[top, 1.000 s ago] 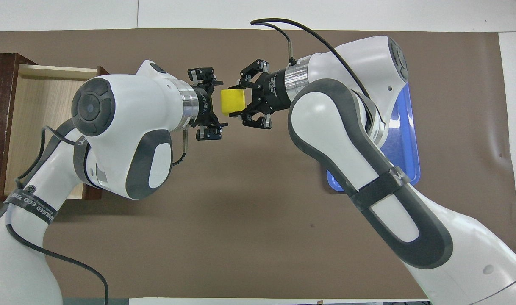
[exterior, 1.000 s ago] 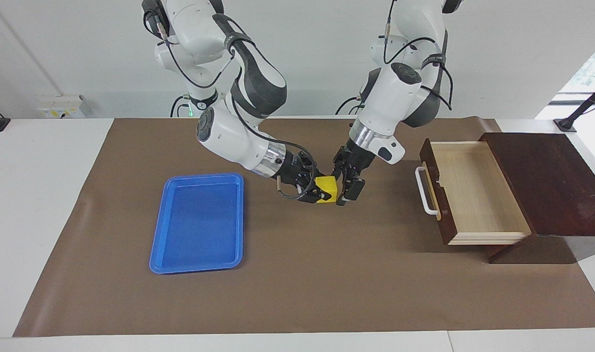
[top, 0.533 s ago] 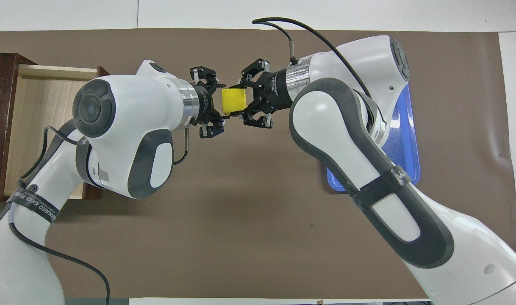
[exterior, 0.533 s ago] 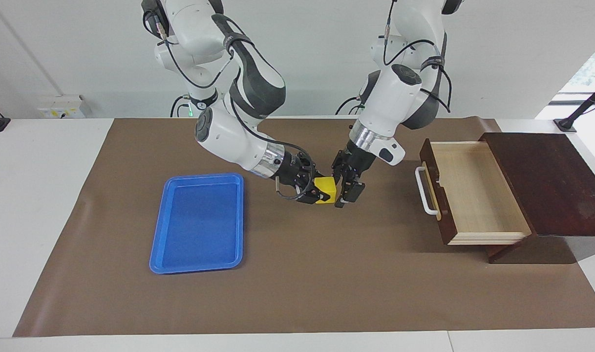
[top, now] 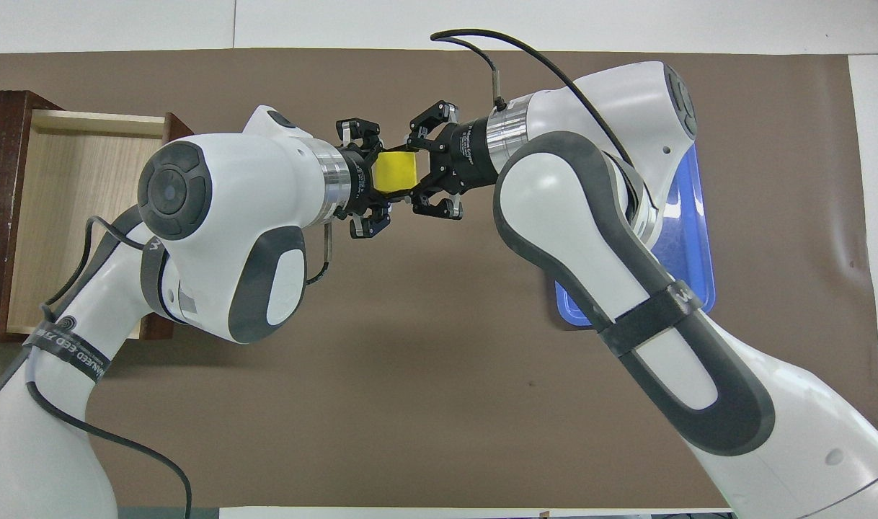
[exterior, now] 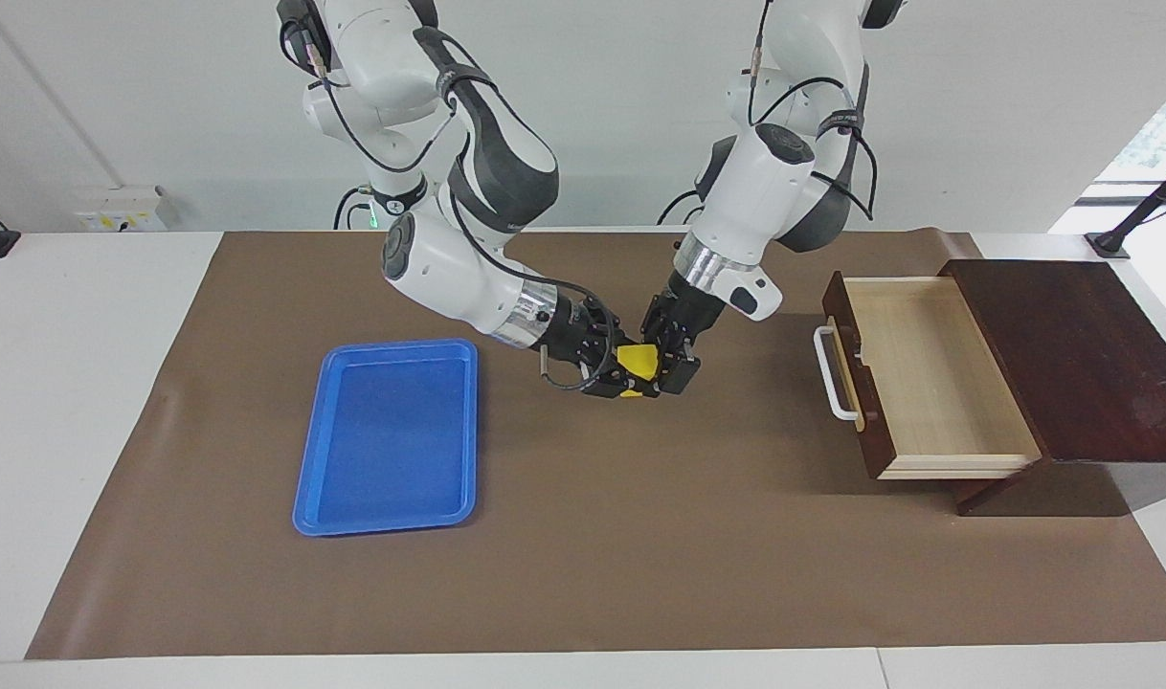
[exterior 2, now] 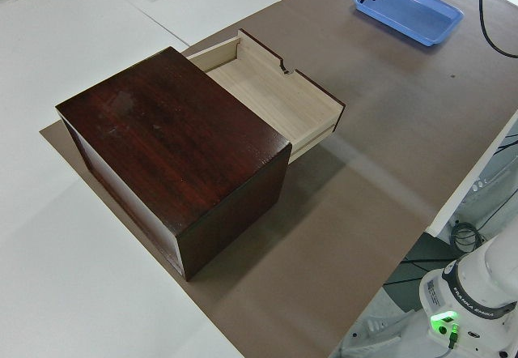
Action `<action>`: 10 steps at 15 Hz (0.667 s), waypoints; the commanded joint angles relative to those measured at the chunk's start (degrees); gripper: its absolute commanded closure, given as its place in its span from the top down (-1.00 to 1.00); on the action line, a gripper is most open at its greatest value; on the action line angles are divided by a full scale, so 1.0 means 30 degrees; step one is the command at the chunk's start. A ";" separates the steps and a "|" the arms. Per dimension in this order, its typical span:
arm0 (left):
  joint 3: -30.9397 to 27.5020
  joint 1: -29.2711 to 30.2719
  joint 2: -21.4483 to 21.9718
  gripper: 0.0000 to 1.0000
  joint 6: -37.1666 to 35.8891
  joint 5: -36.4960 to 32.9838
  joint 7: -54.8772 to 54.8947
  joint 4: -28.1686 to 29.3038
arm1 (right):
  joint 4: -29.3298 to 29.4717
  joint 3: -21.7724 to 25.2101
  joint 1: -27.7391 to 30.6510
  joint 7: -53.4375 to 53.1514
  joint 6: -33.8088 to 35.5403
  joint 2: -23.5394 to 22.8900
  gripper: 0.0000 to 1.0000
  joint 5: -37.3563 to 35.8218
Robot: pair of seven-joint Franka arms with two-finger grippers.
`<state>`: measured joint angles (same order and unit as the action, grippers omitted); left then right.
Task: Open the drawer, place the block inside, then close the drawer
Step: 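Grasp the block with the left gripper while the right gripper holds it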
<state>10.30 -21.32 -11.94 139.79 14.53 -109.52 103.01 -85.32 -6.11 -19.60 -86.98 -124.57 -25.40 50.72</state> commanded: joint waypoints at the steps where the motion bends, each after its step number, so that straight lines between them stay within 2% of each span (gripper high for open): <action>1: -0.0212 -0.0305 0.0082 -0.82 0.0015 0.0224 0.0179 0.0205 | -0.0125 -0.0130 0.0236 -0.0158 -0.0136 0.0206 -1.00 0.0671; 2: -0.0212 -0.0276 0.0082 -1.00 0.0014 0.0224 0.0179 0.0205 | -0.0125 -0.0130 0.0236 -0.0129 -0.0165 0.0206 -1.00 0.0671; 4: -0.0212 -0.0276 0.0111 -1.00 0.0014 0.0224 0.0179 0.0205 | -0.0096 -0.0130 0.0236 -0.0158 -0.0194 0.0206 -1.00 0.0700; 5: -0.0212 -0.0276 0.0111 -1.00 0.0014 0.0253 0.0179 0.0205 | -0.0125 -0.0130 0.0236 -0.0216 -0.0194 0.0206 -0.93 0.0700; 6: -0.0212 -0.0276 0.0111 -1.00 -0.0015 0.0225 0.0179 0.0205 | -0.0096 -0.0101 0.0207 -0.0303 -0.0281 0.0206 0.61 0.0700; 7: -0.0212 -0.0276 0.0111 -1.00 -0.0015 0.0253 0.0179 0.0234 | -0.0067 -0.0101 0.0236 -0.0362 -0.0253 0.0177 1.00 0.0671; 10: -0.0241 -0.0247 0.0111 -1.00 -0.0248 0.0224 0.0179 0.0147 | -0.0066 -0.0072 0.0265 -0.0392 -0.0224 0.0206 1.00 0.0671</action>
<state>10.36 -21.37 -11.96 139.73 14.53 -109.52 103.12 -85.17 -6.09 -19.42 -87.59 -124.92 -25.36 51.09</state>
